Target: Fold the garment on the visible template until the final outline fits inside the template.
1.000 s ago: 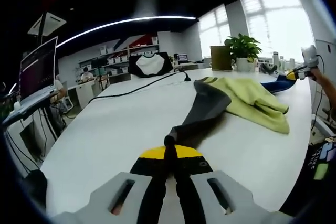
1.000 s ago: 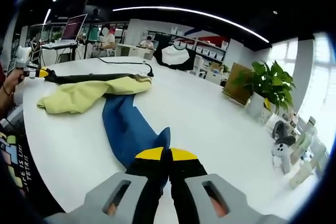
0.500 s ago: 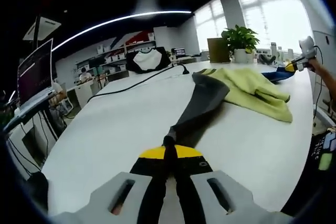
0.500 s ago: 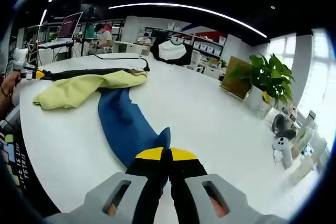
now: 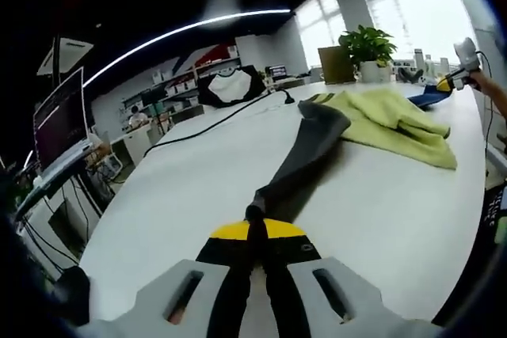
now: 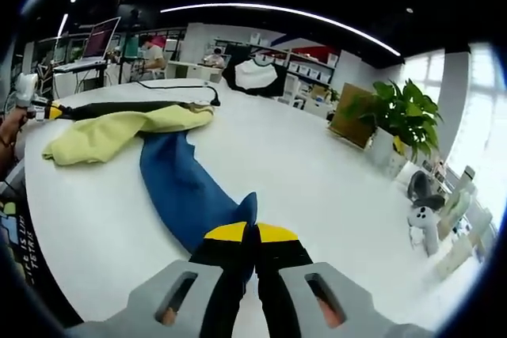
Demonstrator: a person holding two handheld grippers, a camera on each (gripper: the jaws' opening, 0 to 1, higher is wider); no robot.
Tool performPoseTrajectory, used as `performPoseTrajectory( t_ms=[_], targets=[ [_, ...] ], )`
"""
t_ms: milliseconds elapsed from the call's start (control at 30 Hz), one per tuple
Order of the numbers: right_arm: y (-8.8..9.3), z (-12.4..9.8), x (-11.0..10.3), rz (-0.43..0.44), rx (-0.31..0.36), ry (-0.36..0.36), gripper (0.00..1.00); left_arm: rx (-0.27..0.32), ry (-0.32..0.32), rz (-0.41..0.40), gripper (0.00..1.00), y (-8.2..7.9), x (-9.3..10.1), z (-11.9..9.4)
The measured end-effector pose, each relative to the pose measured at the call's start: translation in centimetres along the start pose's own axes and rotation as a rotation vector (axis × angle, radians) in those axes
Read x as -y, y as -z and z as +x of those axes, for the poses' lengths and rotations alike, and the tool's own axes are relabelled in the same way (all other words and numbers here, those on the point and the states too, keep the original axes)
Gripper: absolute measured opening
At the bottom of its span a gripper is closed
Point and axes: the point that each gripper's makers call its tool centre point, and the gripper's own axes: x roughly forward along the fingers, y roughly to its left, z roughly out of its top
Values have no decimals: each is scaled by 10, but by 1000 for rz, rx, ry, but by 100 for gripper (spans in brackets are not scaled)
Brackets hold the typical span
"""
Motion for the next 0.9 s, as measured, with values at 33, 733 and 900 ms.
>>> performPoseTrajectory(
  t_ms=[33, 733, 900],
  targets=[
    [-1, 1, 2, -4, -2, 2, 0, 2, 4, -11, 3, 0, 0, 0],
    [-16, 8, 35, -48, 9, 65, 0, -3, -7, -3, 3, 2, -2, 0],
    [-16, 12, 43, -59, 12, 82, 0, -5, -14, 10, 3, 3, -2, 0]
  ],
)
